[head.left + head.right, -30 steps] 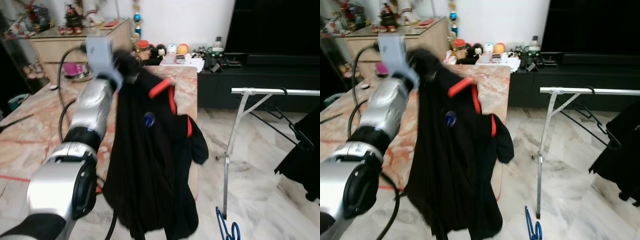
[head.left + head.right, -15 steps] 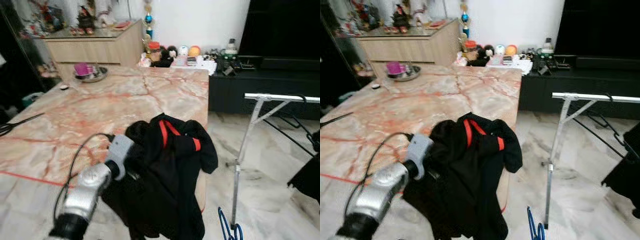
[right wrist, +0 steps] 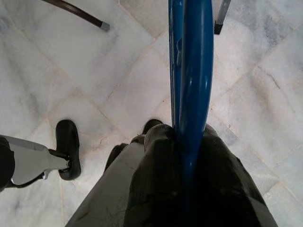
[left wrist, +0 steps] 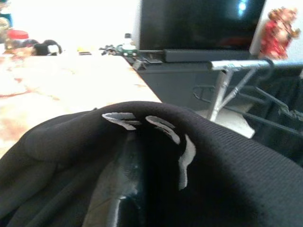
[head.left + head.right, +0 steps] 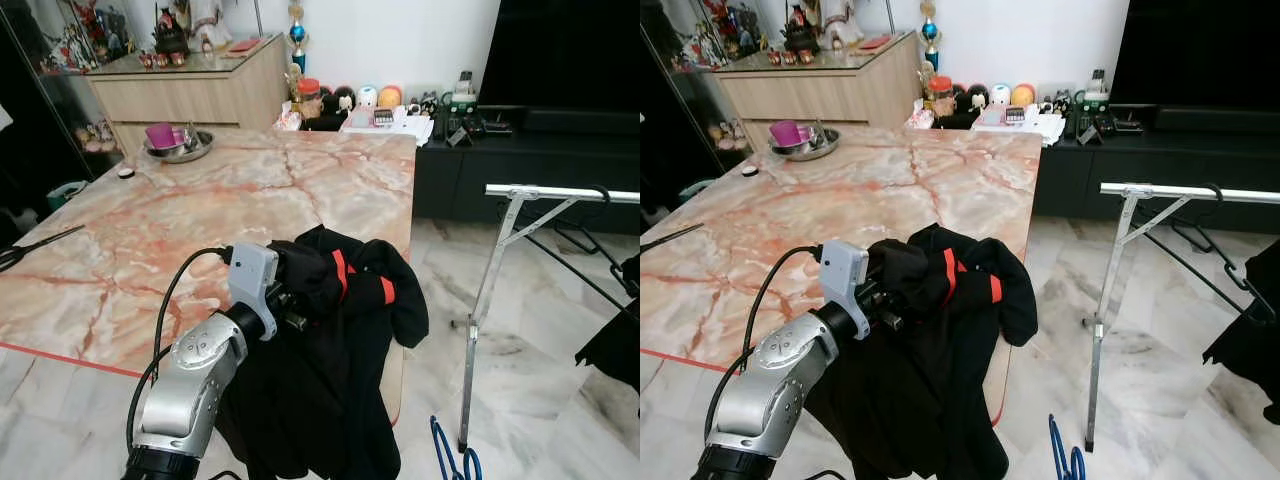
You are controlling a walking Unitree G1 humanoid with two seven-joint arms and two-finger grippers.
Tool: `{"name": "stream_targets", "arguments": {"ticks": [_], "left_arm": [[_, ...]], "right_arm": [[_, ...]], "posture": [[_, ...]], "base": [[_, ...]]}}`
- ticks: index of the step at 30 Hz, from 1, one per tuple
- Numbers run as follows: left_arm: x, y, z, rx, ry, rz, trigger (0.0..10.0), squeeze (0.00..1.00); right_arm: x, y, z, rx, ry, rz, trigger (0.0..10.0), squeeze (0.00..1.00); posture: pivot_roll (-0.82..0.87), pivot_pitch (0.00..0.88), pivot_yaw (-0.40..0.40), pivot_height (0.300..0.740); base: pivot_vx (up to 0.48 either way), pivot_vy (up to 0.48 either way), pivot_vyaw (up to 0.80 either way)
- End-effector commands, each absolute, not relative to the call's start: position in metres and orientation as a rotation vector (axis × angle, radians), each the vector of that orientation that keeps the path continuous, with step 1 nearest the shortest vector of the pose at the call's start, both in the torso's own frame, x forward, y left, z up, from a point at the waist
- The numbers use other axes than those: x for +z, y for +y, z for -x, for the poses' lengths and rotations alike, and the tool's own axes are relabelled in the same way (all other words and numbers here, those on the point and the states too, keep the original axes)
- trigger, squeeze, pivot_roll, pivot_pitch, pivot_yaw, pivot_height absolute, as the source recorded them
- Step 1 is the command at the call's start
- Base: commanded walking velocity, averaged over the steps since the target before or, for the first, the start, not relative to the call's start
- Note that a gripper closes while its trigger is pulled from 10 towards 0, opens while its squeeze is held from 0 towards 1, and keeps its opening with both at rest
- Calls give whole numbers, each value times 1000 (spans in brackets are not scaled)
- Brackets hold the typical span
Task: Hang hanger
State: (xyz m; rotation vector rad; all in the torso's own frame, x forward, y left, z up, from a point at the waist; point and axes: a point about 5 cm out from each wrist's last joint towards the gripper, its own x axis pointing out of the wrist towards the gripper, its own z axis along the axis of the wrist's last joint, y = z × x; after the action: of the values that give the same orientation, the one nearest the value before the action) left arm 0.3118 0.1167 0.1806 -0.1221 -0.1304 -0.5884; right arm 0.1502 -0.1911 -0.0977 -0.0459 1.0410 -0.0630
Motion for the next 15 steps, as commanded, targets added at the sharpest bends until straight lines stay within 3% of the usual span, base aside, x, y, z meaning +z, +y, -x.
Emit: {"name": "stream_targets", "arguments": {"ticks": [1, 3, 5, 8, 11, 12, 14, 15], "left_arm": [[187, 121, -311, -581, -128, 119, 10000, 1000], [168, 111, -301, -722, -27, -119, 10000, 1000], [151, 106, -288, -850, 70, -192, 10000, 1000], [155, 106, -286, -856, 53, -164, 10000, 1000], [168, 111, -296, -743, -11, -60, 10000, 1000], [197, 126, -315, -533, -142, 160, 10000, 1000], [203, 131, -319, -489, -167, 203, 10000, 1000], [197, 126, -317, -552, -119, 76, 10000, 1000]], "right_arm": [[-100, -180, -147, -38, 1050, 27, 10000, 0], [-100, -180, -147, -35, 1050, 29, 10000, 0], [-100, -180, -147, -25, 1052, 41, 10000, 0], [-100, -180, -147, -22, 1052, 45, 10000, 0], [-100, -180, -147, -24, 1052, 45, 10000, 0], [-100, -180, -147, -22, 1053, 47, 10000, 0], [-100, -180, -147, -22, 1053, 48, 10000, 0], [-100, -181, -147, -20, 1053, 50, 10000, 0]], "posture": [[129, 36, 85, 740], [134, 41, 83, 740], [128, 45, 85, 740], [127, 47, 85, 740], [128, 47, 84, 740], [131, 49, 82, 740], [131, 49, 82, 740], [133, 51, 81, 740]], "base": [[0, 0, 0], [0, 0, 0], [0, 0, 0], [0, 0, 0], [0, 0, 0], [0, 0, 0], [0, 0, 0], [0, 0, 0]]}}
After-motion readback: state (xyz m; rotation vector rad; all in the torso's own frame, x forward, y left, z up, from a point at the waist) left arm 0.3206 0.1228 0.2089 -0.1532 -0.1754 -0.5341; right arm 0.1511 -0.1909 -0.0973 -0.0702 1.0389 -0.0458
